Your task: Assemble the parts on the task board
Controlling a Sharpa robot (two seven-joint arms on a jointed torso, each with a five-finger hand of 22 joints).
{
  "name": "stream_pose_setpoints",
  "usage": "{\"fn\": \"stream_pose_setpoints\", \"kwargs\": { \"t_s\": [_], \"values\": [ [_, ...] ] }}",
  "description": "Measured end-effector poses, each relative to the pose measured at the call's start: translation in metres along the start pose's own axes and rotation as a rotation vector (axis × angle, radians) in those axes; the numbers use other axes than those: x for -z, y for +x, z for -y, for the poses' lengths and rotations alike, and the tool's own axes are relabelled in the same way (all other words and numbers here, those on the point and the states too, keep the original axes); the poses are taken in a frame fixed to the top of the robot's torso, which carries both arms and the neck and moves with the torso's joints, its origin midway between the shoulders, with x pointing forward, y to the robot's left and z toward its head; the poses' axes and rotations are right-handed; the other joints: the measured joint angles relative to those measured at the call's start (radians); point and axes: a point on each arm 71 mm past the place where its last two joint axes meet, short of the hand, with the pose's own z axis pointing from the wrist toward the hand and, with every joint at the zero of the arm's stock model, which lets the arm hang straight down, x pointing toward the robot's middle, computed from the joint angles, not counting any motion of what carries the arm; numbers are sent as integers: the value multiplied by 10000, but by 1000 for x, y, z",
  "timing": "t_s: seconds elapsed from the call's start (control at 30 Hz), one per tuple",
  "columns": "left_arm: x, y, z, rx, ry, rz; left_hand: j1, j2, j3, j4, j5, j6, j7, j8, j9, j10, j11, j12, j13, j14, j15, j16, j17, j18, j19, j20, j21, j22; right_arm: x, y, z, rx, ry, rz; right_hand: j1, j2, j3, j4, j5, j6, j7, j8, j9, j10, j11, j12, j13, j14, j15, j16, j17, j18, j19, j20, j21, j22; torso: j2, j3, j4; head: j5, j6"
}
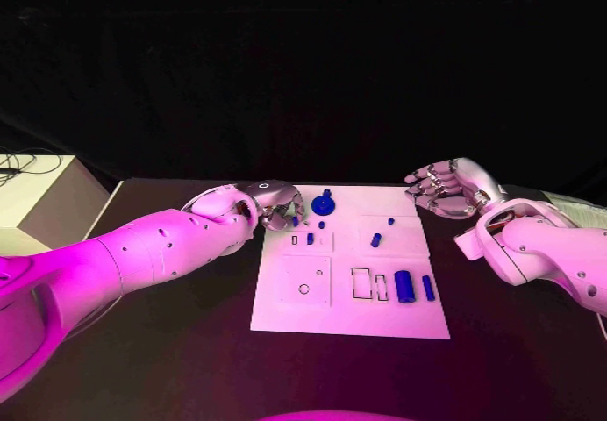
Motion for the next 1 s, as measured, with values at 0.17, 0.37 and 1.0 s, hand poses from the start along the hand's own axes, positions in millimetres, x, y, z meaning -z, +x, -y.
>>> {"fn": "stream_pose_setpoints", "kwargs": {
  "t_s": [0.17, 0.37, 1.0],
  "values": [
    [0, 0, 0, 9, 7, 7, 0, 0, 0, 0, 0, 36, -36, 0, 9, 0, 0, 0, -1, 37, -37, 0, -8, 0, -1, 0, 0, 10, 0, 0, 0, 0, 0, -1, 0, 0, 0, 0, 0, 6, -6, 0, 0, 0, 0, 0, 0, 0, 0, 0, 0, 1, 0, 0, 0, 0, -3, 3, 0, -1, 1],
    [0, 0, -1, 11, -4, 8, 0, 0, 64, -64, 0, 36, -36, 0, 19, 0, 0, 0, -1, 37, -37, 0, -8, 0, -1, 0, 0, 10, 0, 0, 0, 0, 0, -1, 0, 0, 0, 0, 0, 7, -7, 0, 0, 0, 0, 0, 1, -1, -1, 0, 0, 1, 0, 0, 0, 0, -3, 5, 1, -7, 1],
    [2, -1, 0, 74, 14, 46, 0, 0, 414, -416, 0, -183, 107, -141, 29, -270, 18, -147, -141, 37, -37, 0, -135, 0, -2, 0, 190, 27, 0, 0, 0, -3, -6, -4, 0, 0, 0, 0, 0, 9, -9, 0, 2, 0, 0, 0, 1, -2, -2, 0, -13, 0, 0, 0, 0, -20, 2, 0, 1, -3, -8]
  ]
}}
